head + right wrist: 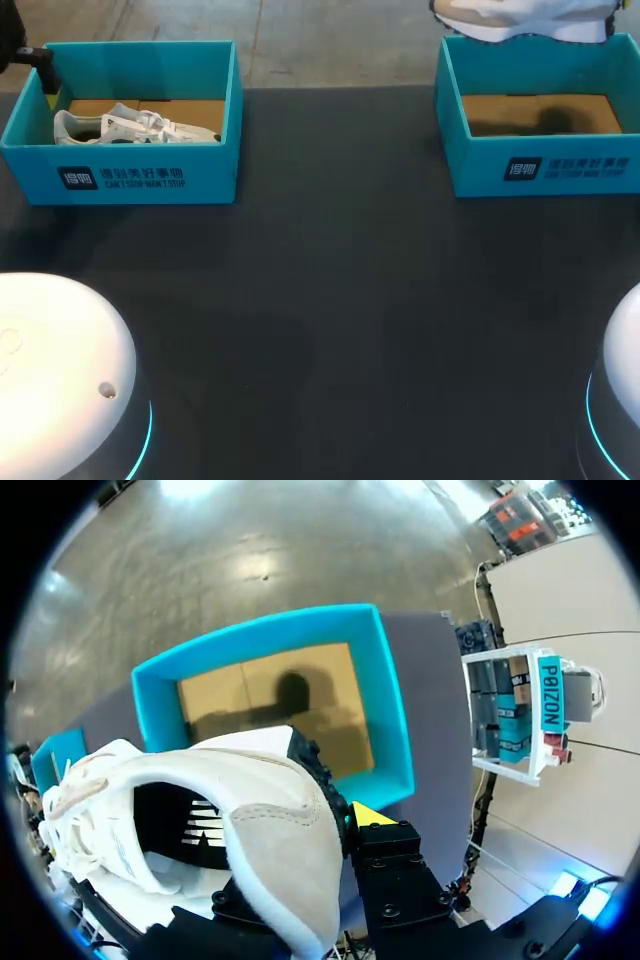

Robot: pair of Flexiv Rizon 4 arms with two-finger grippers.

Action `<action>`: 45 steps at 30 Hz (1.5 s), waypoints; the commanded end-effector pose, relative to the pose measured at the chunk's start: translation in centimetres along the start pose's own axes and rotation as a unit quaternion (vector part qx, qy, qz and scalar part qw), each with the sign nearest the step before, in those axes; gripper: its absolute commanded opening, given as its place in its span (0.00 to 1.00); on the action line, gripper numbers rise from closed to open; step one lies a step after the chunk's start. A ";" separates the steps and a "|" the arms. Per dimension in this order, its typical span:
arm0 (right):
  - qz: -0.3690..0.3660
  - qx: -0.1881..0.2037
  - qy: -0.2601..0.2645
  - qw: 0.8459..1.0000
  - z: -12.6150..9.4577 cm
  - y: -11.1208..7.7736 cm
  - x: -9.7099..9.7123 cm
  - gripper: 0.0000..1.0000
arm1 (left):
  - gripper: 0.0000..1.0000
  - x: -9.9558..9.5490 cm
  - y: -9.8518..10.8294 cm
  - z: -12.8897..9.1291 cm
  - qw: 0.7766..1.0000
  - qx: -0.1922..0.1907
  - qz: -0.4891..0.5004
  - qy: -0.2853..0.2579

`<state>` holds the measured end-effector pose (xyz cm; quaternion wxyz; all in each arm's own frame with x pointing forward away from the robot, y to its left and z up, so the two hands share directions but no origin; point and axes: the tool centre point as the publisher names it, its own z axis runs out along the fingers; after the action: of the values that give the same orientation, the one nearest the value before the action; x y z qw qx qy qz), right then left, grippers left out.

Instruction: Take the shoe out of the shoebox, open the shoe tongue, remove and reinsert the insole, then place the shoe into the shoebox

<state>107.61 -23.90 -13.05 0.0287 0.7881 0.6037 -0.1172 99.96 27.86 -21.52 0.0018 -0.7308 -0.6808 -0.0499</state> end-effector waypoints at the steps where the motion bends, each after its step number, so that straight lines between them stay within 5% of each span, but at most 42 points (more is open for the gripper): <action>1: 0.008 -0.106 0.005 0.994 -1.0 -5.8 0.6 0.00 | 1.00 0.0 -0.1 0.0 1.000 -0.001 0.000 0.001; 14: 0.008 -0.129 0.009 0.992 -1.5 -12.4 4.4 0.00 | 1.00 0.0 -0.1 0.0 1.000 -0.001 0.000 0.001; 31: 0.012 -0.152 0.027 0.988 0.5 -20.9 9.6 0.00 | 1.00 0.0 -0.1 0.0 1.000 -0.001 0.000 0.001; 45: 0.012 -0.152 0.027 0.988 0.5 -20.9 9.6 0.00 | 1.00 0.0 -0.1 0.0 1.000 -0.001 0.000 0.001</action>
<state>90.29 -9.11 -13.68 0.0986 0.7892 0.6052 -0.0336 99.96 27.86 -21.52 0.0019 -0.7307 -0.6808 -0.0499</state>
